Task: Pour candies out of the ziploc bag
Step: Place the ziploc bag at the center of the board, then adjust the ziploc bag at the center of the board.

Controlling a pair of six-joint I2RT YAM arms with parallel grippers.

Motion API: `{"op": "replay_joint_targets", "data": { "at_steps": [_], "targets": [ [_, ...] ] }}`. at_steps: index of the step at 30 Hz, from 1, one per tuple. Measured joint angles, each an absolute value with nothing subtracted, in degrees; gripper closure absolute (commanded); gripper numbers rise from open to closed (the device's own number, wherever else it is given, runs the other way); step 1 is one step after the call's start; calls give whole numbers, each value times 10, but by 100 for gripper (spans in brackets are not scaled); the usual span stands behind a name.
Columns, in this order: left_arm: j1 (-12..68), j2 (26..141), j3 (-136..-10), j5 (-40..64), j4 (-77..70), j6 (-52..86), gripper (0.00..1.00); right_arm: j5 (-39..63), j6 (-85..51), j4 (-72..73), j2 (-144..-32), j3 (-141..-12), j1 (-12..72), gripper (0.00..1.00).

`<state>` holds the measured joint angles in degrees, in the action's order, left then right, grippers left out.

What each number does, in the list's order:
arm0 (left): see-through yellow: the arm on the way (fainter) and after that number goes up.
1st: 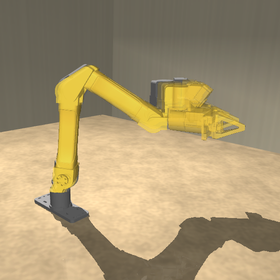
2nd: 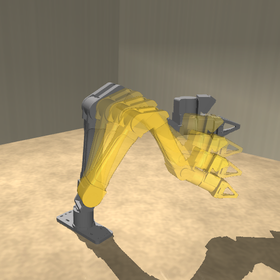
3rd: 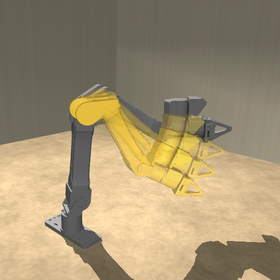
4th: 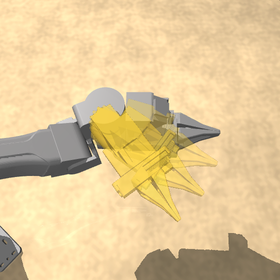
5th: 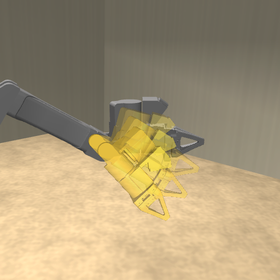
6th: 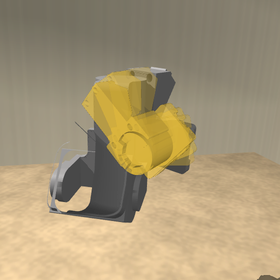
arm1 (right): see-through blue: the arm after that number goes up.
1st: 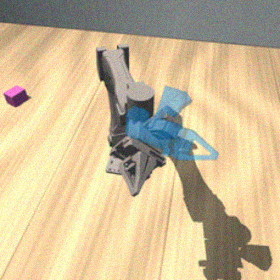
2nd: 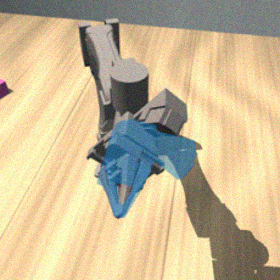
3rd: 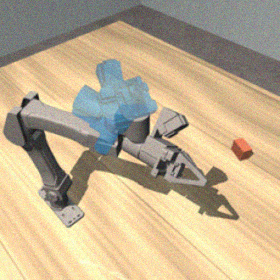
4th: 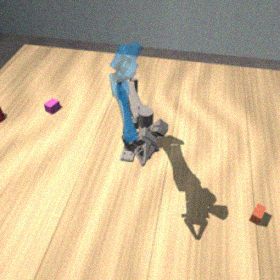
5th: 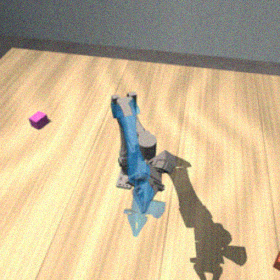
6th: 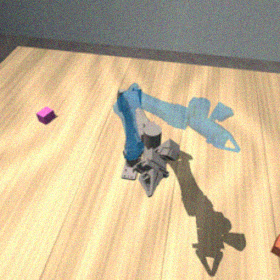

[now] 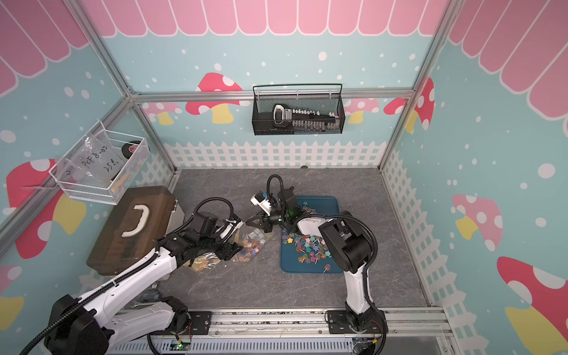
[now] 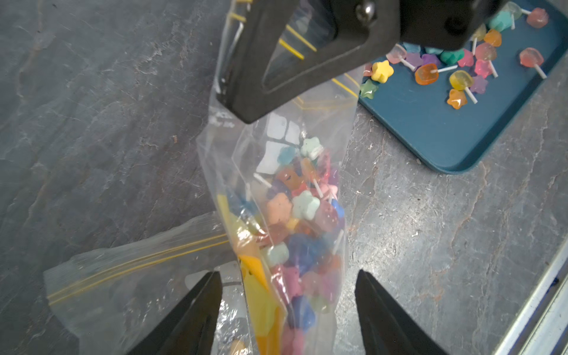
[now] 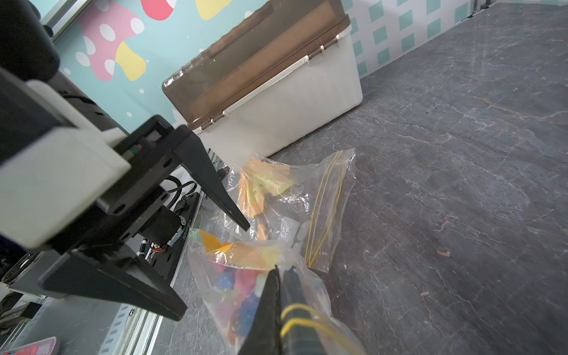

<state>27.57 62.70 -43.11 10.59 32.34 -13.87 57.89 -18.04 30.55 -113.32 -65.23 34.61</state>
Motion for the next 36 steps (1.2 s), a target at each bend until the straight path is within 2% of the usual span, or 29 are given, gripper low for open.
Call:
{"op": "replay_joint_targets", "data": {
  "at_steps": [6,11,18,23,26,32,36],
  "targets": [
    [277,600,-486,75,389,-138,24,579,-180,306,-1133,-652,346,100],
    [283,625,-527,68,474,-162,22,578,-178,306,-1133,-652,346,100],
    [316,678,-521,43,540,-186,20,577,-176,307,-1133,-652,346,100],
    [316,697,-508,25,529,-187,23,575,-175,309,-1131,-648,346,100],
    [316,716,-505,18,519,-185,34,574,-173,309,-1129,-644,346,100],
    [316,721,-505,15,507,-185,70,573,-168,309,-1123,-637,346,100],
    [316,721,-506,20,509,-187,89,572,-167,309,-1120,-637,346,100]
  ]
}}
